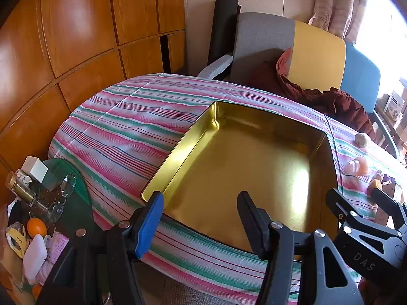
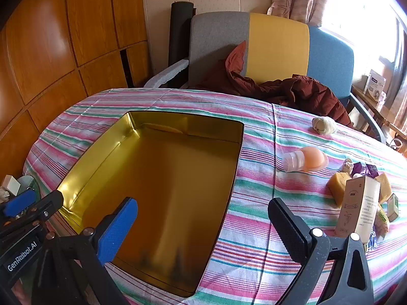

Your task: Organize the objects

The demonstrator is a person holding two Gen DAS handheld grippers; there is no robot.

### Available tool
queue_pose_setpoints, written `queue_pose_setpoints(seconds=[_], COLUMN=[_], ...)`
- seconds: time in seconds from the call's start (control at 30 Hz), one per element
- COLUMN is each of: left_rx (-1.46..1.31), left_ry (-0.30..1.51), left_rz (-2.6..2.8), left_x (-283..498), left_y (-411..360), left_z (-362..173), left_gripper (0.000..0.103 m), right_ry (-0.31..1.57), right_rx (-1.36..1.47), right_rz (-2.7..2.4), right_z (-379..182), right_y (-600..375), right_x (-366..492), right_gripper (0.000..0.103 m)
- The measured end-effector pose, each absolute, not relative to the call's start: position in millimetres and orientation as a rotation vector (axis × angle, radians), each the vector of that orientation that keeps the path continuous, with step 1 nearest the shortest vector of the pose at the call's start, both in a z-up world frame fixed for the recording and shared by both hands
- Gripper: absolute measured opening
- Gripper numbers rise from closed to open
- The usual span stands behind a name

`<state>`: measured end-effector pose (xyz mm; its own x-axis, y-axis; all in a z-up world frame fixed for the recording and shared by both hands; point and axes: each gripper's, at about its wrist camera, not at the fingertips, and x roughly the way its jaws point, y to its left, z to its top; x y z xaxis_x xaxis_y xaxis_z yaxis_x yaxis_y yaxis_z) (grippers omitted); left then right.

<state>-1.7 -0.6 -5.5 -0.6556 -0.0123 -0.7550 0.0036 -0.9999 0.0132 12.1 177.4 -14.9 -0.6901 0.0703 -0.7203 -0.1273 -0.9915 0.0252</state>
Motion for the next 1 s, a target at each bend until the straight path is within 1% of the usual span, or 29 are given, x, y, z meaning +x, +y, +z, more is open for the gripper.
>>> queue_pose_setpoints(seconds=[1.0], left_rx=[1.298], left_ry=[-0.045], left_rz=[-2.857], left_x=[2.5], left_y=[5.3], left_z=[-5.6], left_gripper=[0.061], right_ry=[0.108], right_rx=[-1.167], right_rz=[2.772], right_z=[-12.5], right_y=[179.5], right_x=[13.3], right_gripper=[0.103])
